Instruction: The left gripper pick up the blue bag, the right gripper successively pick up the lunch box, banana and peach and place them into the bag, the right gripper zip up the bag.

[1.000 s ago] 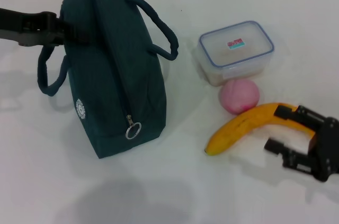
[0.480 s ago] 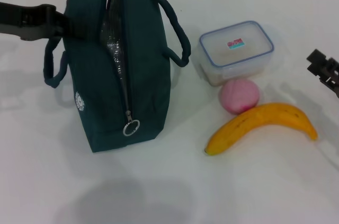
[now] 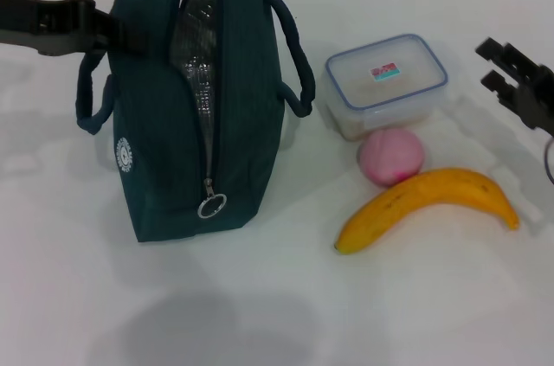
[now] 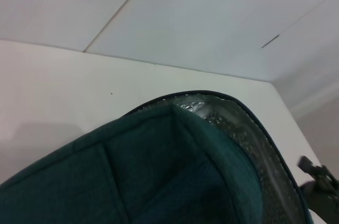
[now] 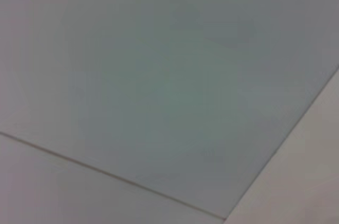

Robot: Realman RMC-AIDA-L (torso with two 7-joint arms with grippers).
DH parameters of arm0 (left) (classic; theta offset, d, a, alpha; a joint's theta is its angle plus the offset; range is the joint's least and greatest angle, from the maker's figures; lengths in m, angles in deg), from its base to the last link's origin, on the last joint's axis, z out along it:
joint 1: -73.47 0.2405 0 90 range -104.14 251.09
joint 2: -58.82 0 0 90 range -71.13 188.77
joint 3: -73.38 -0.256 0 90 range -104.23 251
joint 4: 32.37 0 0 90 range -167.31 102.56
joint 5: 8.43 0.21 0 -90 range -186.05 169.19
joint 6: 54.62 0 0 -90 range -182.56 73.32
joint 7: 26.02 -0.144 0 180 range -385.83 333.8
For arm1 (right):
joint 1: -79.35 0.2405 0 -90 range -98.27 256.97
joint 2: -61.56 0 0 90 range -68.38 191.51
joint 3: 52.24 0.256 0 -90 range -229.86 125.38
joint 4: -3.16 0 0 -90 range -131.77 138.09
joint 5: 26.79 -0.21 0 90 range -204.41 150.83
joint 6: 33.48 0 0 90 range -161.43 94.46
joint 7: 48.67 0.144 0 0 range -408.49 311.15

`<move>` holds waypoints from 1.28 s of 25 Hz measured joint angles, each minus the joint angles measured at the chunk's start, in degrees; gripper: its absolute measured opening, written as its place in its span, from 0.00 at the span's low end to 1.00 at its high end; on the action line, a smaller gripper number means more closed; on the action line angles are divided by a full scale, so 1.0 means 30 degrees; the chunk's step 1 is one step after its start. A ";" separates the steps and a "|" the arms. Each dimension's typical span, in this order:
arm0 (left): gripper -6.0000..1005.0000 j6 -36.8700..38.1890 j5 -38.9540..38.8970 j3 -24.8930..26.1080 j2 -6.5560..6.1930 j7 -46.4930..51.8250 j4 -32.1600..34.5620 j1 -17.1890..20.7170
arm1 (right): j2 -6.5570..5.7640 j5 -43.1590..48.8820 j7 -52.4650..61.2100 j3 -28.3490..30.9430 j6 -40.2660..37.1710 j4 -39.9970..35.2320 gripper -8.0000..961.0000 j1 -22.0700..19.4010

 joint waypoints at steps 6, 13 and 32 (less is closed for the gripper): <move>0.04 -0.0002 -0.0303 -0.0005 -0.0066 -0.0037 0.0101 -0.0036 | 0.0014 -0.0047 0.0679 -0.0065 0.2697 0.0411 0.80 0.1650; 0.04 -0.0031 -0.0424 0.0002 -0.0129 -0.0073 0.0143 -0.0176 | 0.0006 0.0109 0.1045 -0.0135 0.4376 0.0898 0.80 0.2819; 0.04 -0.0124 -0.0426 0.0002 -0.0005 -0.0515 0.0048 -0.0399 | 0.0005 0.0210 0.1150 -0.0355 0.5836 0.1910 0.80 0.4688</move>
